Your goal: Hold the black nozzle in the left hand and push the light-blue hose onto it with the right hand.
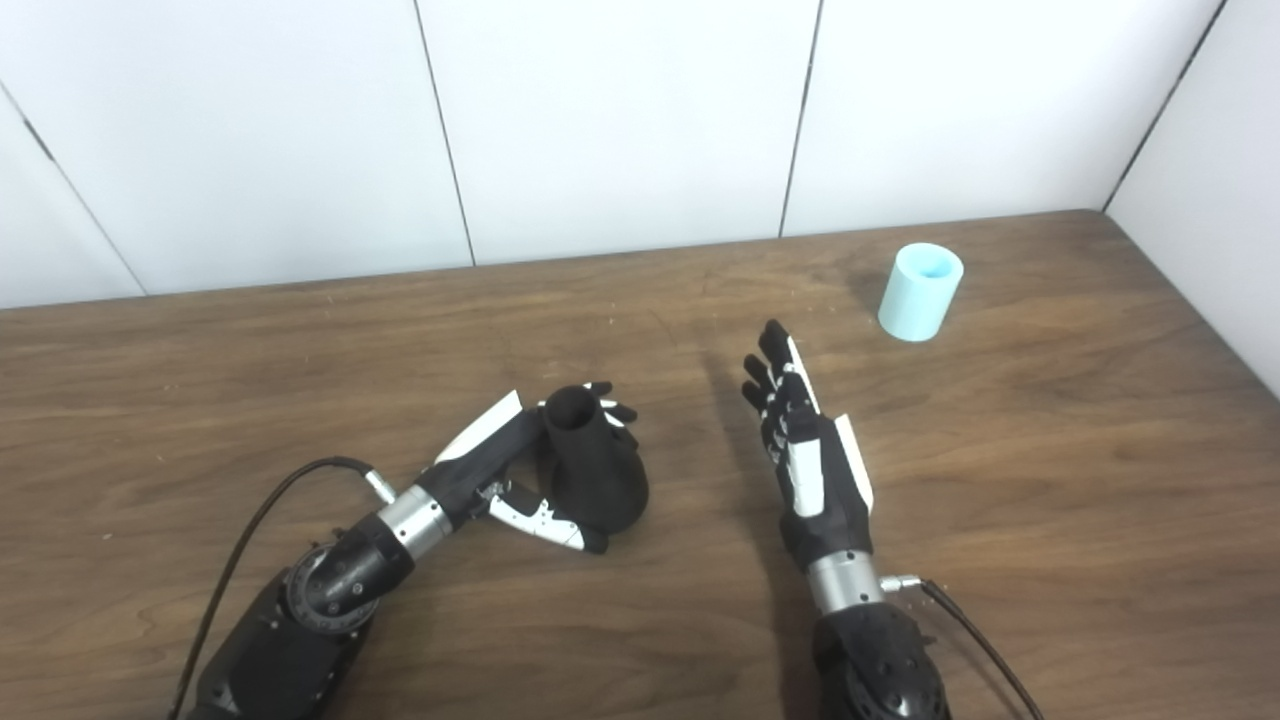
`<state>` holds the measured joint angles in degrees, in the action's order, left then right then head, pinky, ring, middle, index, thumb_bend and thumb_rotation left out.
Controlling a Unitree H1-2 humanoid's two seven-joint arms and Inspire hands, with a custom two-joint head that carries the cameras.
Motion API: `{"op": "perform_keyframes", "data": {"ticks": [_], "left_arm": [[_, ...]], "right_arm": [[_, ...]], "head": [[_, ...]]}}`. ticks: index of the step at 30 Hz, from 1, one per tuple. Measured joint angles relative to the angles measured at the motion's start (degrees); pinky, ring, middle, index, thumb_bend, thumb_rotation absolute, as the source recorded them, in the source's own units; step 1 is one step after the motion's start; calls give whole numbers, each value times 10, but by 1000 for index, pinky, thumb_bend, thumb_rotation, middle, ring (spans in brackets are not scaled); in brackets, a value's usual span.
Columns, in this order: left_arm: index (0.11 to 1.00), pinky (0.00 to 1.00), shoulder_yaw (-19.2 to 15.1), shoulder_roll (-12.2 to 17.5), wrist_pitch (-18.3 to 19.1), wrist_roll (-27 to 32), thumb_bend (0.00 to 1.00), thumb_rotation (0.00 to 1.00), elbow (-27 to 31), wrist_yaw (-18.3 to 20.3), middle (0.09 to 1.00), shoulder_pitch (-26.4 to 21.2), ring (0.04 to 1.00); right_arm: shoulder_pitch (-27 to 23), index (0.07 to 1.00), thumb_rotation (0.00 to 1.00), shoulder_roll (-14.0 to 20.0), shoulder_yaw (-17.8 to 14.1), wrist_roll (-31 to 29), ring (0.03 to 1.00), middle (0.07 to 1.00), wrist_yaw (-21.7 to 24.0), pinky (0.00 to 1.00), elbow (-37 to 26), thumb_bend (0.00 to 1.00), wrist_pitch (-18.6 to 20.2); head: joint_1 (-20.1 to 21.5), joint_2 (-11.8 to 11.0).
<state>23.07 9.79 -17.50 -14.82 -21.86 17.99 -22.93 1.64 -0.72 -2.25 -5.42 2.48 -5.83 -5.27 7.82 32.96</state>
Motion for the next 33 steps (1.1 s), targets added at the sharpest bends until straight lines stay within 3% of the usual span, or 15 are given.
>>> {"op": "perform_keyframes", "data": {"ticks": [33], "left_arm": [[480, 1000, 27, 6, 15, -64, 522, 66, 18, -54, 817, 7, 996]], "right_arm": [[0, 1000, 1000, 0, 4, 0, 975, 1000, 0, 957, 1, 733, 0]], "head": [[4, 4]]}}
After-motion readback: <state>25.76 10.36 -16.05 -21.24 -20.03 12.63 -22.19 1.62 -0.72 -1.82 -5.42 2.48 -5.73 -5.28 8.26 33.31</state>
